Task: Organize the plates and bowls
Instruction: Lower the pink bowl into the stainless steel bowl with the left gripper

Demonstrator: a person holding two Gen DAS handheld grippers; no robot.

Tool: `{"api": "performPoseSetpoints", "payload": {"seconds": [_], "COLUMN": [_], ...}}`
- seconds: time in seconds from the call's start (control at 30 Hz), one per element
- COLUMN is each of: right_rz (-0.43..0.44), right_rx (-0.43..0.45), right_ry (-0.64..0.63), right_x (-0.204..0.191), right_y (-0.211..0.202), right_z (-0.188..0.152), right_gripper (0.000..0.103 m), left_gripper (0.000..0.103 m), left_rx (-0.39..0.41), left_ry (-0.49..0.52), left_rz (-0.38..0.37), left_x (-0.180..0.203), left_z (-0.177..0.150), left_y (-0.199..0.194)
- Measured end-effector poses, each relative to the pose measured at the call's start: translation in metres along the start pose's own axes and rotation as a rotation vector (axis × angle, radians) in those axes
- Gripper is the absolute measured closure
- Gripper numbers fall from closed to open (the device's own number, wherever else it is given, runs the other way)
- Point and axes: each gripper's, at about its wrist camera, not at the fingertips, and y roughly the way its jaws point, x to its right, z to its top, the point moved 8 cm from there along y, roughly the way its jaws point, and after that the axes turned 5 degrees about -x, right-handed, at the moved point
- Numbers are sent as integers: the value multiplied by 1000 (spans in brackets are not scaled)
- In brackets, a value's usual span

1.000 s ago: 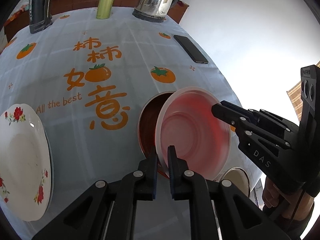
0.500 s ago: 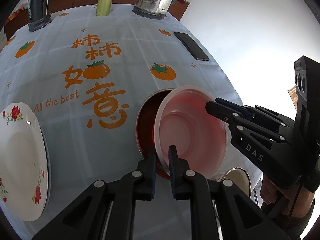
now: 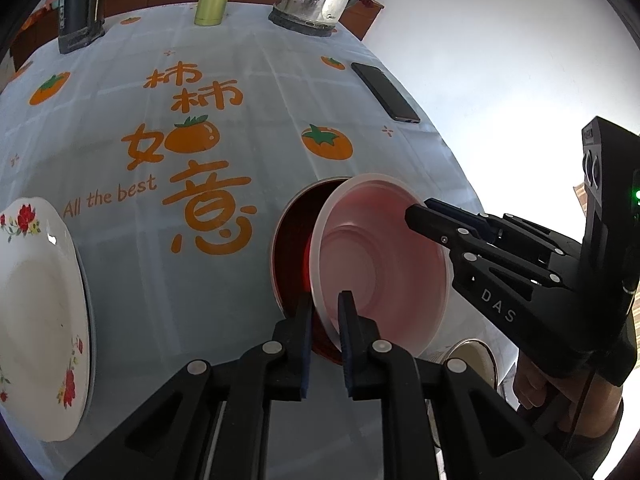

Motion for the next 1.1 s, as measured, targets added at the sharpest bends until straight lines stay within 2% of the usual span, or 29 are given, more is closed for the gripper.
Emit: {"api": "performPoseSetpoints", "payload": {"seconds": [0.37, 0.83, 1.03, 1.1], "right_rz": [-6, -35, -35, -34], "right_rx": [-3, -1, -1, 0], "right_ry": [-5, -3, 3, 4], "right_x": [-1, 0, 1, 1], "right_y": [1, 4, 4, 4], "right_z": [0, 2, 2, 2], "right_gripper": [89, 89, 89, 89], "left_gripper": [88, 86, 85, 82], "left_rx": [28, 111, 138, 144], "left_ry": [-26, 39, 53, 50], "left_rz": [-34, 25, 20, 16], "left_x": [-3, 1, 3, 3], "left_z": [-4, -5, -5, -4], "left_y": [-1, -14, -22, -24]}}
